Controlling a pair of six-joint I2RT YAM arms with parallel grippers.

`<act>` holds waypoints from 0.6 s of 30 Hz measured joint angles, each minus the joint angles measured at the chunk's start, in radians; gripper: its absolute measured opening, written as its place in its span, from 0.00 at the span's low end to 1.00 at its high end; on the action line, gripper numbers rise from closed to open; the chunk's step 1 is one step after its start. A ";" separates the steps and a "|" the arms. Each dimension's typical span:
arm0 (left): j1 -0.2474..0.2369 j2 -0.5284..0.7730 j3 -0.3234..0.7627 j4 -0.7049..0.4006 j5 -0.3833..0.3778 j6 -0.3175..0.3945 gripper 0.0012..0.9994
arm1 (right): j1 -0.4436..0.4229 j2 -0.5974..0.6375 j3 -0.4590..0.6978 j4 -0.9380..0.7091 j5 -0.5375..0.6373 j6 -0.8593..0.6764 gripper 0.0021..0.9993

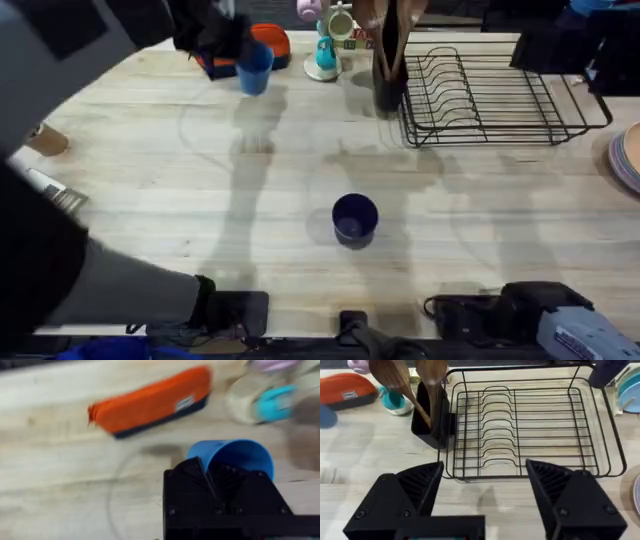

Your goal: Pick up the cup on the table and put them onto the rack.

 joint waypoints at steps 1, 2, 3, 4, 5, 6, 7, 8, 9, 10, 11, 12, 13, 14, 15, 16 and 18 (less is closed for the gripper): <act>-0.019 -0.025 0.008 0.001 0.000 0.000 0.04 | 0.000 0.000 0.000 0.000 0.000 0.000 1.00; -0.034 -0.047 0.014 0.001 0.000 0.000 0.04 | 0.000 0.000 0.000 0.000 0.000 0.000 1.00; -0.050 -0.070 0.020 0.001 0.000 0.000 0.04 | 0.000 0.000 0.000 0.000 0.000 0.000 1.00; -0.067 -0.094 0.026 0.001 0.000 0.000 0.04 | 0.000 0.000 0.000 0.000 0.000 0.000 1.00; -0.084 -0.118 0.032 0.001 0.000 0.000 0.04 | 0.000 0.000 0.000 0.000 0.000 0.000 1.00; -0.098 -0.138 0.036 0.001 0.000 0.000 0.04 | 0.000 0.000 0.000 0.000 0.000 0.000 1.00; -0.113 -0.159 0.038 0.001 0.000 0.000 0.04 | 0.000 0.000 0.000 0.000 0.000 0.000 1.00; -0.129 -0.177 0.039 0.001 0.000 0.000 0.04 | 0.000 0.000 0.000 0.000 0.000 0.000 1.00; -0.145 -0.195 0.039 0.000 0.000 0.000 0.04 | 0.000 0.000 0.000 0.000 0.000 0.000 1.00; -0.162 -0.210 0.039 0.000 0.000 0.000 0.04 | 0.000 0.000 0.000 0.000 0.000 -0.001 1.00; -0.179 -0.223 0.039 0.000 0.000 0.001 0.04 | 0.000 0.000 0.000 0.000 0.000 -0.001 1.00; -0.199 -0.235 0.039 0.000 0.001 0.001 0.04 | 0.000 0.000 0.000 0.000 0.000 -0.002 1.00; -0.221 -0.245 0.039 0.000 0.007 0.001 0.04 | 0.000 0.000 0.000 0.000 0.000 -0.002 1.00; -0.243 -0.253 0.039 0.000 0.017 0.001 0.04 | 0.000 0.000 0.000 0.000 0.000 -0.003 1.00; -0.263 -0.259 0.039 0.000 0.028 0.001 0.04 | 0.000 0.000 0.000 0.000 0.000 -0.004 1.00; -0.284 -0.264 0.039 0.001 0.041 0.001 0.04 | 0.000 0.000 0.000 0.000 0.000 -0.005 1.00; -0.325 -0.267 0.039 0.002 0.068 0.001 0.04 | 0.000 0.000 0.000 0.000 0.000 -0.005 1.00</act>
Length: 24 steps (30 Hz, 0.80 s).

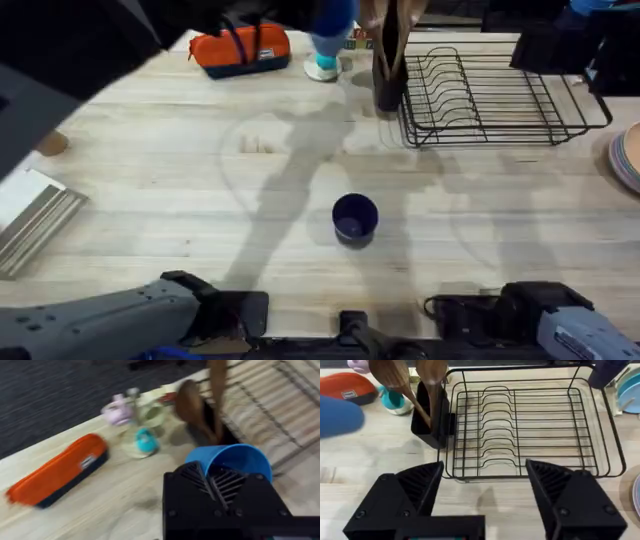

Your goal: Pick up the cup on the table and put them onto the rack.

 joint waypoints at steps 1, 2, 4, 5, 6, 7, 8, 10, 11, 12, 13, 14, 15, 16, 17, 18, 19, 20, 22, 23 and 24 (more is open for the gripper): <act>-0.022 0.000 0.000 0.001 0.014 0.000 0.04 | 0.000 0.000 0.000 0.000 0.000 0.000 1.00; -0.044 0.001 0.000 0.003 0.026 0.000 0.04 | 0.000 0.000 0.000 0.000 0.000 0.000 1.00; -0.080 0.001 0.000 0.014 0.041 0.000 0.04 | 0.000 0.000 0.000 0.000 0.000 0.000 1.00; -0.098 0.000 0.000 0.022 0.047 0.000 0.04 | 0.000 0.000 0.000 0.000 0.000 0.000 1.00; -0.116 0.001 0.000 0.030 0.054 0.000 0.04 | 0.000 0.000 0.000 0.000 0.000 0.000 1.00; -0.130 0.001 0.000 0.037 0.060 0.000 0.04 | 0.000 0.000 0.000 0.000 0.000 0.000 1.00; -0.143 0.001 0.000 0.042 0.062 0.000 0.04 | 0.000 0.000 0.000 0.000 0.000 0.000 1.00; -0.169 0.001 0.000 0.051 0.064 0.000 0.04 | 0.000 0.000 0.000 0.000 0.000 0.000 1.00; -0.179 0.001 0.000 0.054 0.065 0.000 0.04 | 0.000 0.000 0.000 0.000 0.000 0.000 1.00; -0.189 0.001 0.000 0.059 0.065 0.000 0.04 | 0.000 0.000 0.000 0.000 0.000 0.000 1.00; -0.198 0.001 0.000 0.063 0.066 0.000 0.04 | 0.000 0.000 0.000 0.000 0.000 0.000 1.00; -0.206 0.002 0.000 0.067 0.067 0.000 0.04 | 0.000 0.000 0.000 0.000 0.000 0.000 1.00; -0.227 0.016 0.000 0.096 0.077 0.000 0.04 | 0.000 0.000 0.000 0.000 0.000 0.000 1.00; -0.232 0.026 0.000 0.108 0.084 0.000 0.04 | 0.000 0.000 0.000 0.000 0.000 0.000 1.00; -0.237 0.035 0.000 0.121 0.090 0.000 0.04 | 0.000 0.000 0.000 0.000 0.000 0.000 1.00; -0.243 0.049 0.000 0.136 0.096 0.000 0.04 | 0.000 0.000 0.000 0.000 0.000 0.000 1.00; -0.248 0.063 0.000 0.149 0.101 0.000 0.04 | 0.000 0.000 0.000 0.000 0.000 0.000 1.00; -0.253 0.078 0.000 0.165 0.108 0.000 0.04 | 0.000 0.000 0.000 0.000 0.000 0.000 1.00; -0.262 0.109 0.000 0.191 0.117 0.000 0.04 | 0.000 0.000 0.000 0.000 0.000 0.000 1.00; -0.266 0.126 0.000 0.201 0.122 0.000 0.04 | 0.000 0.000 0.000 0.000 0.000 0.000 1.00; -0.270 0.140 0.000 0.208 0.126 0.000 0.04 | 0.000 0.000 0.000 0.000 0.000 0.000 1.00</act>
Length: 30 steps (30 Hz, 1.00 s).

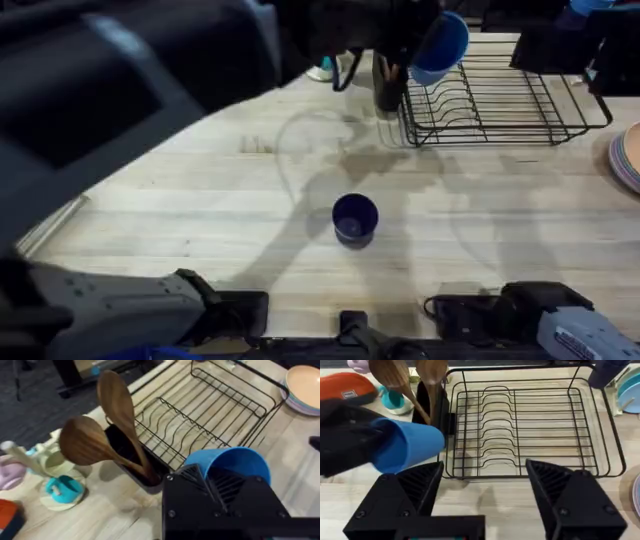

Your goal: Pick up the cup on the table and put them onto the rack.

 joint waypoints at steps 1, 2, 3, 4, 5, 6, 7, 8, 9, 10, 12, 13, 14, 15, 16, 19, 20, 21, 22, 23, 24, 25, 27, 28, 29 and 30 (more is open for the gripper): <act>-0.003 0.014 0.000 0.008 0.006 0.000 0.04 | 0.000 0.000 0.000 0.000 0.000 0.000 1.00; -0.005 0.029 0.000 0.016 0.013 0.000 0.04 | 0.000 0.000 0.000 0.000 0.000 0.000 1.00; -0.007 0.041 0.000 0.021 0.019 0.000 0.04 | 0.000 0.000 0.000 0.000 0.000 0.000 1.00; -0.009 0.055 0.000 0.028 0.027 0.000 0.04 | 0.000 0.000 0.000 0.000 0.000 0.000 1.00; -0.011 0.067 0.000 0.034 0.034 0.000 0.04 | 0.000 0.000 0.000 0.000 0.000 0.000 1.00; -0.014 0.080 0.000 0.043 0.042 -0.001 0.04 | 0.000 0.000 0.000 0.000 0.000 0.000 1.00; -0.017 0.091 0.000 0.051 0.046 -0.001 0.04 | 0.000 0.000 0.000 0.000 0.000 0.000 1.00; -0.021 0.103 0.000 0.058 0.049 0.000 0.04 | 0.000 0.000 0.000 0.000 0.000 0.000 1.00; -0.026 0.116 0.000 0.064 0.053 -0.001 0.04 | 0.000 0.000 0.000 0.000 0.000 0.000 1.00; -0.030 0.127 0.000 0.069 0.057 -0.001 0.04 | 0.000 0.000 0.000 0.000 0.000 0.000 1.00; -0.038 0.152 0.000 0.074 0.063 0.000 0.04 | 0.000 0.000 0.000 0.000 0.000 0.000 1.00; -0.040 0.163 0.000 0.075 0.066 -0.001 0.04 | 0.000 0.000 0.000 0.000 0.000 0.000 1.00; -0.042 0.174 0.000 0.075 0.067 0.000 0.04 | 0.000 0.000 0.000 0.000 0.000 0.000 1.00; -0.044 0.183 0.000 0.075 0.067 0.000 0.04 | 0.000 0.000 0.000 0.000 0.000 0.000 1.00; -0.045 0.192 0.000 0.074 0.069 0.000 0.04 | 0.000 0.000 0.000 0.000 0.000 0.000 1.00; -0.045 0.213 0.000 0.074 0.069 -0.001 0.04 | 0.000 0.000 0.000 0.000 0.000 0.000 1.00; -0.045 0.217 0.000 0.074 0.069 -0.001 0.04 | 0.000 0.000 0.000 0.000 0.000 0.000 1.00; -0.045 0.222 0.000 0.074 0.069 -0.001 0.04 | 0.000 0.000 0.000 0.000 0.000 0.000 1.00; -0.045 0.227 0.000 0.074 0.069 0.000 0.04 | 0.000 0.000 0.000 0.000 0.000 0.000 1.00; -0.045 0.232 0.000 0.074 0.069 -0.001 0.04 | 0.000 0.000 0.000 0.000 0.000 0.000 1.00; -0.045 0.237 0.000 0.074 0.069 -0.001 0.04 | 0.000 0.000 0.000 -0.001 0.000 0.000 1.00; -0.045 0.243 0.000 0.074 0.069 0.000 0.04 | 0.000 0.000 0.000 -0.002 0.000 0.000 1.00; -0.045 0.255 0.000 0.075 0.068 0.000 0.04 | 0.000 0.000 0.001 -0.022 0.000 -0.007 1.00; -0.044 0.260 0.000 0.075 0.067 -0.001 0.04 | 0.000 0.000 0.001 -0.035 0.000 -0.012 1.00; -0.044 0.266 0.000 0.075 0.065 -0.001 0.04 | 0.000 0.000 0.001 -0.049 0.000 -0.018 1.00; -0.044 0.269 0.000 0.076 0.065 -0.001 0.04 | 0.000 -0.001 0.001 -0.063 0.000 -0.023 1.00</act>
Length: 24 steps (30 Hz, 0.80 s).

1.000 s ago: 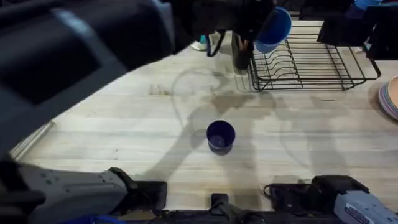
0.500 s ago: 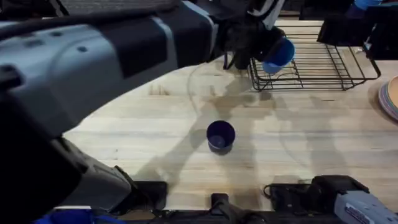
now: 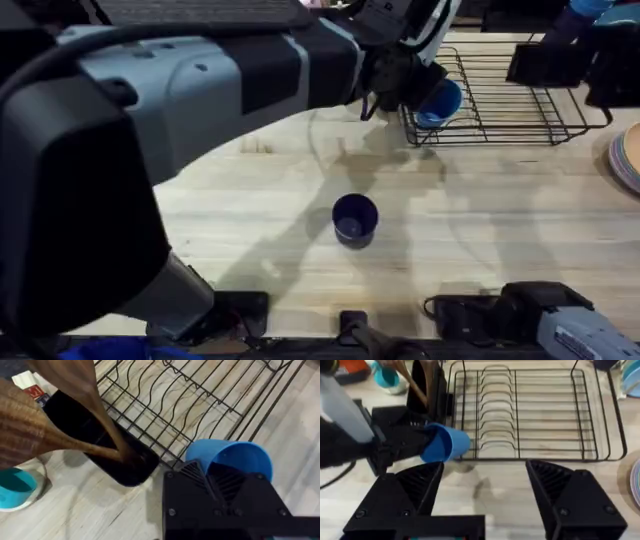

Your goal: Pick up the cup on the table and put them onto the rack.

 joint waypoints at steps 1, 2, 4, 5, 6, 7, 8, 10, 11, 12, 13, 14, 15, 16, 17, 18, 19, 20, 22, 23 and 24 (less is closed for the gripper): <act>0.001 0.002 0.000 0.000 0.000 0.000 0.04 | 0.000 -0.002 0.000 -0.014 0.000 -0.003 1.00; 0.001 0.004 0.000 0.000 -0.001 0.000 0.04 | 0.000 -0.006 0.000 -0.027 0.000 -0.005 1.00; 0.001 0.004 0.000 0.000 -0.003 0.000 0.04 | 0.000 -0.020 0.000 -0.054 0.000 -0.008 1.00; 0.001 0.004 0.000 0.000 -0.004 0.000 0.04 | 0.000 -0.030 0.000 -0.067 0.000 -0.008 1.00; 0.001 0.004 0.000 0.001 -0.004 0.000 0.04 | 0.000 -0.041 0.000 -0.080 0.000 -0.009 1.00; 0.001 0.005 0.000 0.001 -0.004 0.000 0.04 | 0.000 -0.055 0.000 -0.091 0.000 -0.011 1.00; 0.001 0.007 0.000 0.004 -0.004 0.000 0.04 | 0.000 -0.068 0.000 -0.101 0.000 -0.012 1.00; 0.001 0.015 0.000 0.008 -0.005 0.000 0.04 | 0.000 -0.095 0.000 -0.124 0.000 -0.015 1.00; 0.001 0.022 0.000 0.009 -0.007 0.000 0.04 | 0.000 -0.109 0.000 -0.136 0.000 -0.015 1.00; 0.001 0.029 0.000 0.011 -0.009 0.000 0.04 | 0.000 -0.120 0.000 -0.145 0.000 -0.016 1.00; 0.001 0.038 0.000 0.014 -0.012 0.000 0.04 | 0.000 -0.132 0.000 -0.151 0.000 -0.016 1.00; 0.001 0.046 0.000 0.018 -0.015 0.000 0.04 | 0.000 -0.139 0.000 -0.153 0.000 -0.016 1.00; 0.001 0.054 0.000 0.024 -0.018 0.000 0.04 | 0.000 -0.145 0.001 -0.155 0.000 -0.016 1.00; 0.001 0.062 0.000 0.036 -0.019 -0.001 0.04 | 0.000 -0.149 0.001 -0.156 0.000 -0.016 1.00; 0.001 0.069 0.000 0.049 -0.019 -0.001 0.04 | 0.000 -0.149 0.001 -0.156 0.000 -0.016 1.00; 0.001 0.073 0.000 0.063 -0.019 -0.006 0.04 | 0.000 -0.149 0.002 -0.156 0.000 -0.016 1.00; 0.000 0.077 0.000 0.075 -0.019 -0.012 0.04 | 0.000 -0.149 0.002 -0.156 0.000 -0.016 1.00; 0.000 0.077 0.000 0.083 -0.019 -0.016 0.04 | 0.000 -0.149 0.002 -0.156 0.000 -0.016 1.00; 0.000 0.077 0.000 0.098 -0.019 -0.024 0.04 | 0.000 -0.149 0.002 -0.156 0.000 -0.016 1.00; 0.000 0.077 0.001 0.101 -0.022 -0.029 0.04 | 0.000 -0.149 0.002 -0.156 0.000 -0.016 1.00; 0.000 0.077 0.001 0.100 -0.028 -0.037 0.04 | 0.000 -0.149 0.002 -0.156 0.000 -0.017 1.00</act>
